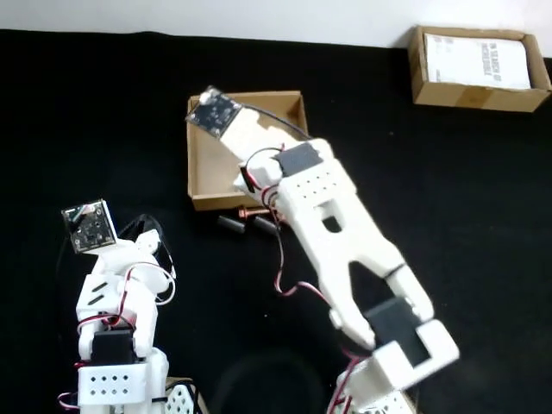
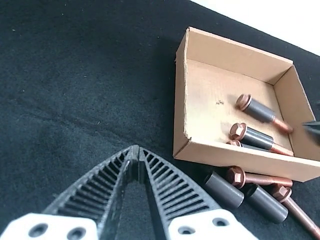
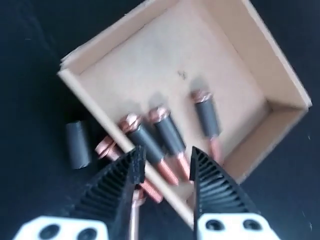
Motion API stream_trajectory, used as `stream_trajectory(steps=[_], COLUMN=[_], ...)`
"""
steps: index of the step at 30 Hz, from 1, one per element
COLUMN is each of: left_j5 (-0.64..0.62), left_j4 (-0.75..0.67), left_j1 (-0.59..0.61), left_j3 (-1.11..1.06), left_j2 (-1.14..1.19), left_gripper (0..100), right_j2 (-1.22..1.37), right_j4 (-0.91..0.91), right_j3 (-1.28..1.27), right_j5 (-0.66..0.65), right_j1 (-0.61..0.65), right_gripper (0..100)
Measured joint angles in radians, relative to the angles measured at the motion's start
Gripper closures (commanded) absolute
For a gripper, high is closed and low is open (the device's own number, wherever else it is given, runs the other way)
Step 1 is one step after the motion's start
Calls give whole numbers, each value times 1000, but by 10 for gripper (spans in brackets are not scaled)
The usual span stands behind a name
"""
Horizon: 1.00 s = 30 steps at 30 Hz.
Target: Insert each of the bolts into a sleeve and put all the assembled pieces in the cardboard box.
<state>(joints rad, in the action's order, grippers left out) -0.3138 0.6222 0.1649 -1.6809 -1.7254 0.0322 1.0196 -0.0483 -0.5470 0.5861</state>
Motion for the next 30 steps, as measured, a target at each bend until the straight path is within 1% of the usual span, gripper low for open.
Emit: stream_trajectory(steps=[4,7,10,12,14,16,23,27,30], left_j5=[0,0,0,0,0,0,0,0,0], left_j4=[0,0,0,0,-3,-3,-3,-3,-3], left_j1=[0,0,0,0,0,0,0,0,0], left_j3=[0,0,0,0,0,0,0,0,0], left_j2=[0,0,0,0,0,0,0,0,0], left_gripper=[970,970,970,970,970,970,970,969,969], right_j2=[-112,-141,-141,-141,-141,-130,-11,89,141], right_j4=[144,239,292,296,288,244,84,11,-29], right_j3=[0,0,-32,-84,-140,-181,-210,-210,-210], right_j5=[117,224,319,353,365,371,371,310,299], right_j1=[0,0,12,40,64,81,84,69,63], right_gripper=[872,872,872,872,872,872,872,872,872])
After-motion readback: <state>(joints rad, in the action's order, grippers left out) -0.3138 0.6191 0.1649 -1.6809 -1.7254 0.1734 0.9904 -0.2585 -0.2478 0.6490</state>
